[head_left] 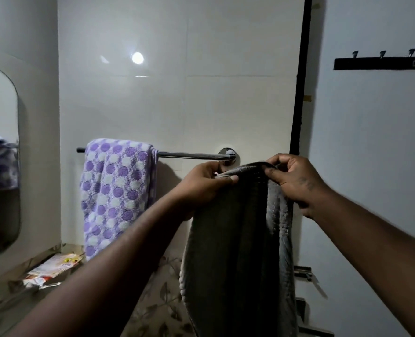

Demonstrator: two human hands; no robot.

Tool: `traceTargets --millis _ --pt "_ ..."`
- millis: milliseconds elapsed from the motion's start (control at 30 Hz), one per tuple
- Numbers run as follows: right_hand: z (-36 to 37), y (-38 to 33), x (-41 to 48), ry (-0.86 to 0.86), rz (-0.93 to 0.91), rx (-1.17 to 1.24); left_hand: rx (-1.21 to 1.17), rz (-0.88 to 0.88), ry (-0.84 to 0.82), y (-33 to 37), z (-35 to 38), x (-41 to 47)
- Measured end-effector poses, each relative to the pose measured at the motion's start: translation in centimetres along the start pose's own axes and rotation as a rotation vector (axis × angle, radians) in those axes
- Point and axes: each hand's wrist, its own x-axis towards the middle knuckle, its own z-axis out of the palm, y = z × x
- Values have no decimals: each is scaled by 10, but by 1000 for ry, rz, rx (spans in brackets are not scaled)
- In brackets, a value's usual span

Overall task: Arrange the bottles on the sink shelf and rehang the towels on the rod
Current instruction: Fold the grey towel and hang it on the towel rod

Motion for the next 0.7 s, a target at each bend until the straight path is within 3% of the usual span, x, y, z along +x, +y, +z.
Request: traceTargets --millis 67,167,233,300,367,467,500,600,700 --pt "-3 2 0 25 -64 -199 57 14 6 6 -10 5" --pt "2 18 -7 74 -188 -670 281 158 170 26 -11 18" --pt "-1 46 -11 66 -71 -691 340 217 306 46 -12 24" --pt "-6 75 -14 -24 136 -551 291 233 319 62 -20 27" --pt "-3 86 -20 -112 230 -312 334 205 190 71 -25 26" --pt "19 60 -28 -297 290 365 645 204 37 73 -17 29" --pt "27 46 -29 -358 254 494 714 201 -9 73 -12 30" --pt "41 18 -25 -262 169 581 792 168 -90 68 -4 33" --pt "43 18 -23 -217 177 552 809 160 -44 64 -6 34"
